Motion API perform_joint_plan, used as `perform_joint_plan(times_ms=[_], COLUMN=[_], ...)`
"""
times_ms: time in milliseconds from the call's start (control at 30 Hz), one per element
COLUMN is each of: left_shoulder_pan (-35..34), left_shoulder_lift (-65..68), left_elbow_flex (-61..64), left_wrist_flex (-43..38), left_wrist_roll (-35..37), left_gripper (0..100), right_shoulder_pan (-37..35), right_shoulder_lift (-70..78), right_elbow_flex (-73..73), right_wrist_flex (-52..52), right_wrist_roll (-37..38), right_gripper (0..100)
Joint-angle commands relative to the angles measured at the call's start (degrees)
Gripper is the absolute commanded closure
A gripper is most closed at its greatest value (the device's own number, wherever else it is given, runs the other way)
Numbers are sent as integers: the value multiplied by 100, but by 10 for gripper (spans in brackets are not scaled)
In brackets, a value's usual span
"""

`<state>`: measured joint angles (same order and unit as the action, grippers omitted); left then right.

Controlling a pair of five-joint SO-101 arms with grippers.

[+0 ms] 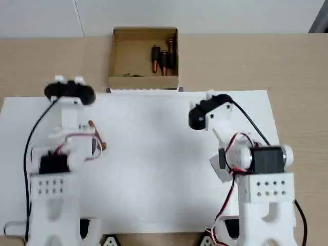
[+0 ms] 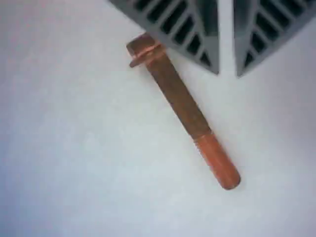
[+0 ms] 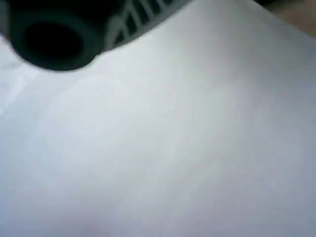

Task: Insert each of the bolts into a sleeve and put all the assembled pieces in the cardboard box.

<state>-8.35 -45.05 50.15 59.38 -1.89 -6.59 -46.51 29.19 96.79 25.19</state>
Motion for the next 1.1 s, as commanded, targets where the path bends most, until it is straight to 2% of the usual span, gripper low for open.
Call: perform_joint_plan(times_ms=[0,167,367,500,733,933,1067], left_shoulder_pan=[18,-18,9,18,-9,26,26], left_shoulder_lift=[800,1705,2699,3262,4185,4870,5327], left_elbow_flex=[-971,-1745,-2202,-2545,-3257,-3960,-4277], left_wrist_flex=[264,853,993,1090,1266,1758,2101], left_wrist_roll=[273,756,1873,2154,2611,2919,2927], left_gripper=[992,992,994,994,988,866,863], right_shoulder_pan=[136,664,1455,1771,1965,1974,1974], right_shoulder_lift=[-444,-840,-954,-945,-945,-945,-945], right_elbow_flex=[79,105,114,123,123,149,422], right_wrist_flex=[22,13,-31,-48,-48,-145,-400], right_wrist_roll=[-659,-1240,-1266,-1266,-1292,-1266,-1257], right_gripper=[991,991,991,991,991,991,991])
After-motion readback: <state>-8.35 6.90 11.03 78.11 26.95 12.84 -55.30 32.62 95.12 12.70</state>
